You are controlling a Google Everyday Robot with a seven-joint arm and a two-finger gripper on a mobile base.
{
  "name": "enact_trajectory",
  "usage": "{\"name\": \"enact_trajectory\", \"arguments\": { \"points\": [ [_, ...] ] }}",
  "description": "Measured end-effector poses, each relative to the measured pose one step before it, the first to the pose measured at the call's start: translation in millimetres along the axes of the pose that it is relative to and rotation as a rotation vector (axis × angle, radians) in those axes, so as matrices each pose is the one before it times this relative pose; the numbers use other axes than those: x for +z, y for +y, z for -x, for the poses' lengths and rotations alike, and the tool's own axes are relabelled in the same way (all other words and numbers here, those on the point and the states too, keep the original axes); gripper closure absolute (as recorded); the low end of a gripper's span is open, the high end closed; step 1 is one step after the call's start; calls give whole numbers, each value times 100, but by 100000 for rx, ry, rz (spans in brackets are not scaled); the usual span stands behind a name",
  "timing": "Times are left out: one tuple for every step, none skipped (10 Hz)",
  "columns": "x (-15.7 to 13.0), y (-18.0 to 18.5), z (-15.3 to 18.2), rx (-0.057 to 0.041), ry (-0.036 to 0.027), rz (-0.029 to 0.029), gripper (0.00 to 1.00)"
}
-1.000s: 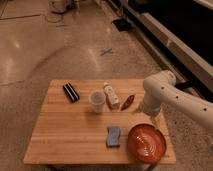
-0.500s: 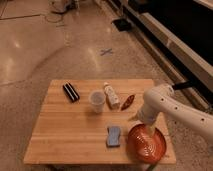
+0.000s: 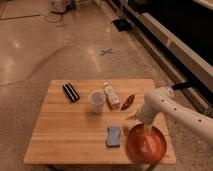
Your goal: Push the ceramic bowl across the table
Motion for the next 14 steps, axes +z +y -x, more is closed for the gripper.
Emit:
{"name": "enact_trajectory", "arguments": {
  "points": [
    [167, -28, -1036, 424, 517, -803, 20],
    [46, -136, -571, 59, 368, -407, 20],
    [13, -438, -1156, -221, 956, -701, 20],
    [-41, -524, -1289, -53, 1200, -576, 20],
    [-64, -329, -806, 18, 755, -324, 20],
    [-132, -428, -990, -59, 1100, -605, 20],
    [-178, -529, -1067, -110, 1378, -761, 20],
    [-32, -416, -663, -330, 1050, -451, 20],
    [-16, -460, -599, -365, 928, -490, 20],
    [37, -542, -590, -459, 973, -540, 20],
    [102, -646, -848, -568, 1388, -612, 20],
    [93, -420, -640, -263, 916, -354, 20],
    [221, -473, -589, -368, 753, -107, 20],
    [190, -672, -653, -294, 739, -355, 20]
  ]
}}
